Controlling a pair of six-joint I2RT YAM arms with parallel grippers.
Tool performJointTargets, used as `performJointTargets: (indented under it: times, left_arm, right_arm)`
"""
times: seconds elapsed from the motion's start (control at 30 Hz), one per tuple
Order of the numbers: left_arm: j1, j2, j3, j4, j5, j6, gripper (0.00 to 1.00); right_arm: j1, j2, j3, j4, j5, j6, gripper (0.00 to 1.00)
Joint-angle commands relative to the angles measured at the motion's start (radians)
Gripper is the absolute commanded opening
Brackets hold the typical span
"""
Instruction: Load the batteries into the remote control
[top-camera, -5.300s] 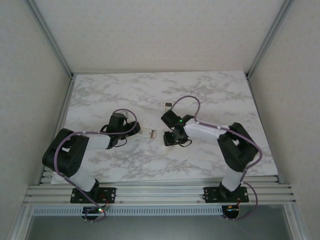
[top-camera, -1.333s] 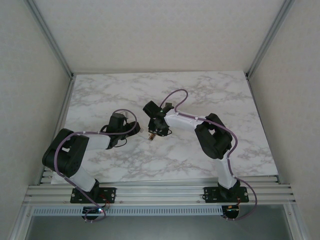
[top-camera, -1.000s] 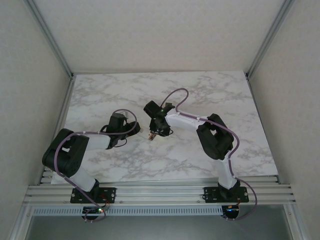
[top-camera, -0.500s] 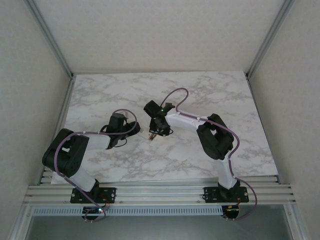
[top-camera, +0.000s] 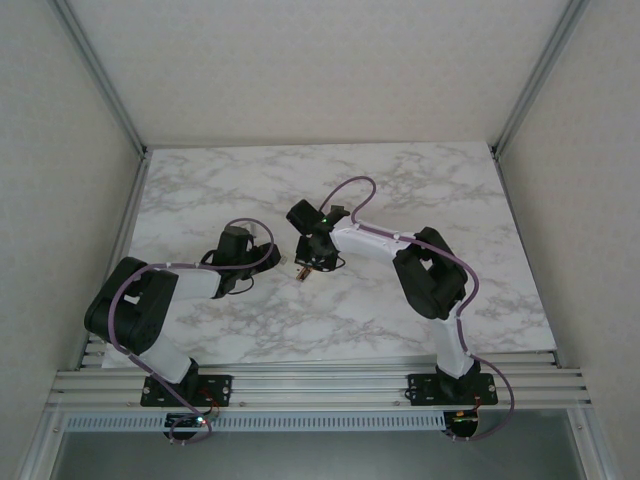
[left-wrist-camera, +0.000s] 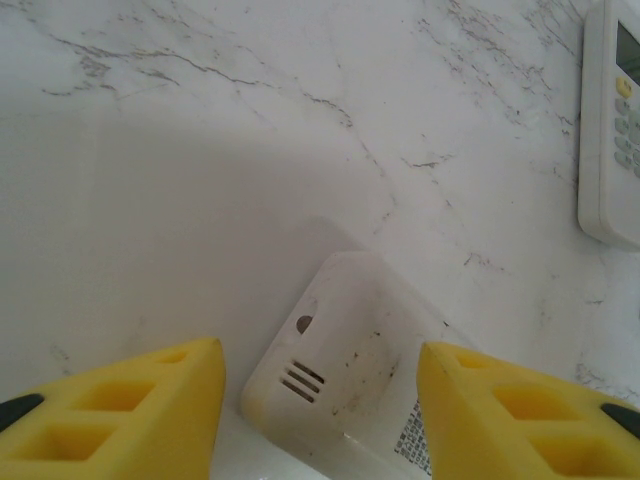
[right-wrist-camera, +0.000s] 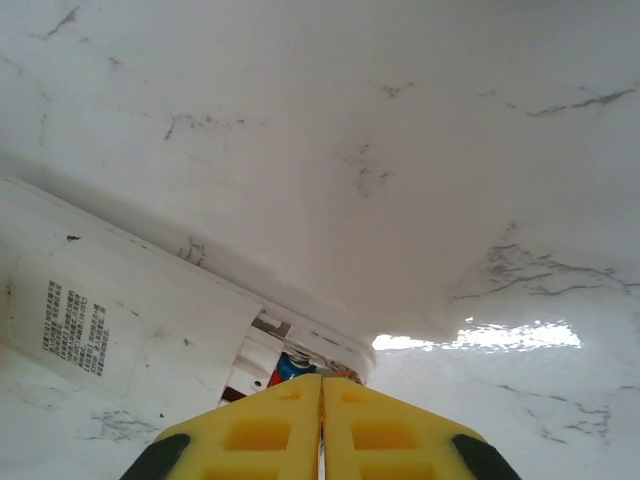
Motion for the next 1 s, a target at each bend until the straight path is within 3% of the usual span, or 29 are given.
performJointTargets:
  times: [0.0,0.97]
  left_arm:
    - [0.005,-0.003,-0.012,0.003,-0.016,-0.001,0.52]
    - [0.006,-0.006,-0.013,0.004,-0.015,0.0,0.53]
  right_arm:
    - [0.015,0.028,0.033,-0.02,-0.008,-0.012,0.08]
    - [0.021,-0.054,0.037,-0.073,0.073,-0.077,0.13]
